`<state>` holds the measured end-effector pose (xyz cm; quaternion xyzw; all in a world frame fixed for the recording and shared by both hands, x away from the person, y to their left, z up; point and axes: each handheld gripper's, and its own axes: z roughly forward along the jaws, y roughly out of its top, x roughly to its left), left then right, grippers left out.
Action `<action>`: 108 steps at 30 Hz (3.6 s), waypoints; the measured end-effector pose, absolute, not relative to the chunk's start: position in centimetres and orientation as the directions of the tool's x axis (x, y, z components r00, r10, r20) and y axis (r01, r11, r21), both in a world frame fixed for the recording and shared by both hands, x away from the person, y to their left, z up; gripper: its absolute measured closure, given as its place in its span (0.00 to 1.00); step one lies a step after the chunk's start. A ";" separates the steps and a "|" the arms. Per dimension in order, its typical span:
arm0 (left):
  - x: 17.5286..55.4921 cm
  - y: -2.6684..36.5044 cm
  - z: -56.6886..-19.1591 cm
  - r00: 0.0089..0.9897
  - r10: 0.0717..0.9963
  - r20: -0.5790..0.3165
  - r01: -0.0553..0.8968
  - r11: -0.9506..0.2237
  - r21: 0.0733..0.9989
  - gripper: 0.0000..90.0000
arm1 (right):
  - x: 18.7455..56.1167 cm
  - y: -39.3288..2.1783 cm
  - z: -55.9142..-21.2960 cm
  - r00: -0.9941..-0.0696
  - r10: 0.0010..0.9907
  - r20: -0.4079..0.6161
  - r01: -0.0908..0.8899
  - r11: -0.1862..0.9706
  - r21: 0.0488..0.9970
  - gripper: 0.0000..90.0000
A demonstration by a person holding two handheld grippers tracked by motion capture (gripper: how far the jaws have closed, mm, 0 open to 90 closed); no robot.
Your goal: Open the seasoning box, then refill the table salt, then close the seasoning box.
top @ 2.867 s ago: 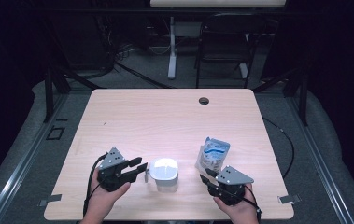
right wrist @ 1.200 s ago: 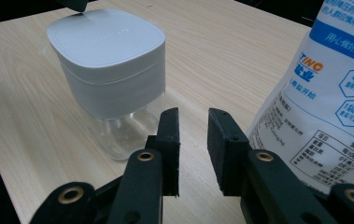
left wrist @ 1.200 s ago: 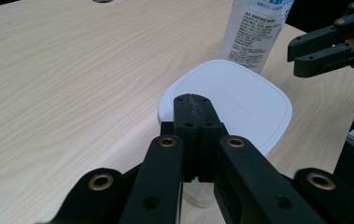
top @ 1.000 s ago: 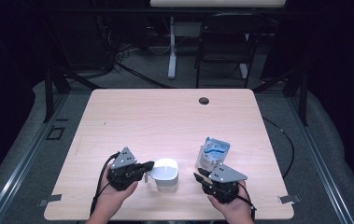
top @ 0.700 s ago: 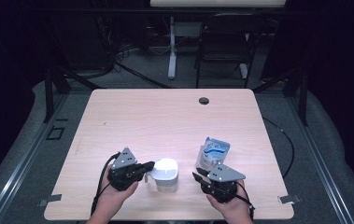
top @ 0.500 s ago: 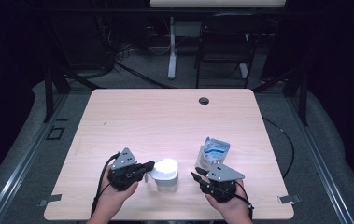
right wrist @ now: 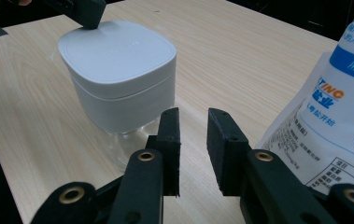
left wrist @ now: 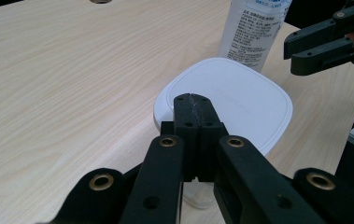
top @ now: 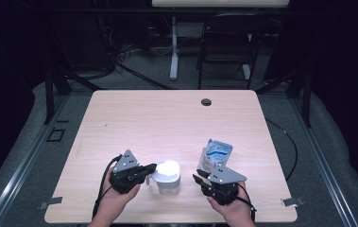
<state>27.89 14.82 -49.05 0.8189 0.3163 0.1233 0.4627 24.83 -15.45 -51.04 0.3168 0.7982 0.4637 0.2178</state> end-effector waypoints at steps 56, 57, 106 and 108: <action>27.8 15.5 -49.2 0.739 0.665 -0.108 0.432 -0.345 0.833 1.00 | 25.9 -13.2 -50.6 -0.785 0.616 -0.067 0.264 0.430 0.863 1.00; 27.8 15.5 -49.2 0.739 0.665 -0.108 0.432 -0.346 0.833 1.00 | 25.9 -13.0 -50.6 -0.785 0.615 -0.071 0.262 0.434 0.862 1.00; 28.0 20.6 -50.5 0.625 0.766 -0.149 0.481 -0.228 0.846 0.69 | 26.5 -10.9 -49.6 -0.822 0.567 -0.059 0.240 0.438 0.866 1.00; 28.0 20.8 -50.6 0.614 0.777 -0.139 0.478 -0.226 0.849 0.66 | 26.5 -10.8 -49.4 -0.822 0.566 -0.056 0.245 0.441 0.863 1.00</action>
